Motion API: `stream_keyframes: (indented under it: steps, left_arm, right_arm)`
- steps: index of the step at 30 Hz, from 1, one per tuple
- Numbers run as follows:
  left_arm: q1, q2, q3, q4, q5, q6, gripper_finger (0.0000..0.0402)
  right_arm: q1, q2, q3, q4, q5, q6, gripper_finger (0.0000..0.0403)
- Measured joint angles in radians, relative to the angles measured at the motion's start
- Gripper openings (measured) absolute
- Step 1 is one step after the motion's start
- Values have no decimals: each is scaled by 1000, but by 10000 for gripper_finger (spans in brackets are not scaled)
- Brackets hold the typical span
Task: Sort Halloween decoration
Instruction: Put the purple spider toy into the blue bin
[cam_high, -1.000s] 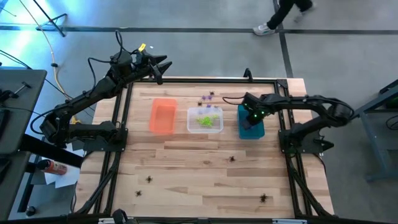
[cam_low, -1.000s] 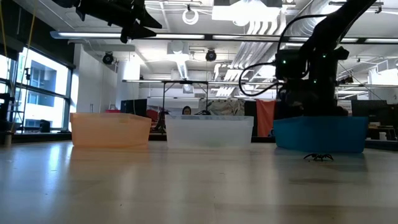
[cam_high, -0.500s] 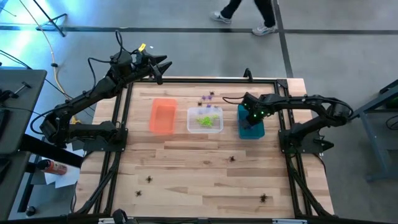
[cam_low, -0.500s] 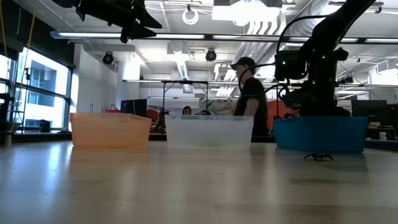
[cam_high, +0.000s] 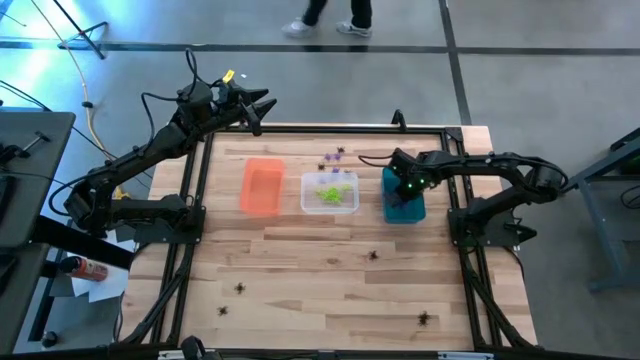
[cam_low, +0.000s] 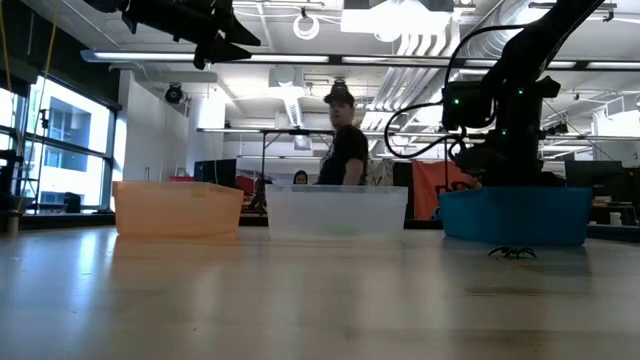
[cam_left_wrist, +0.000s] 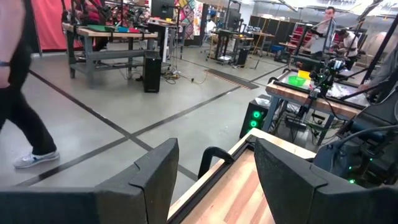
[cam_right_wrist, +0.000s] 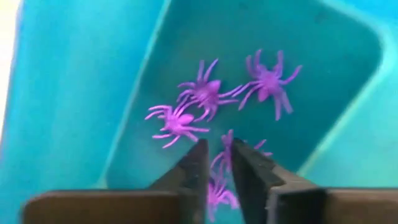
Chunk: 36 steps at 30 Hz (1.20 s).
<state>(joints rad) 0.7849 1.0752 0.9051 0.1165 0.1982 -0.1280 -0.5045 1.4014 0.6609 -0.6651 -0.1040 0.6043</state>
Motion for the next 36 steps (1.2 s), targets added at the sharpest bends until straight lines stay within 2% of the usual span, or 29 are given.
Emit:
stream_keyframes:
  steps: [6,10,18,25,36]
  left_arm:
    - [0,0,0,0,0,0,200]
    - [0,0,0,0,0,0,200]
    - [0,0,0,0,0,0,200]
    - [0,0,0,0,0,0,200]
    - [0,0,0,0,0,0,200]
  right_arm:
    - [-1,-26,0,-25,-112,2,166]
    - [-1,-81,29,-92,-109,25,204]
    - [-11,-183,168,-205,67,25,205]
    - [-16,-228,253,-203,141,-3,195]
    - [-37,-369,228,-168,208,-192,195]
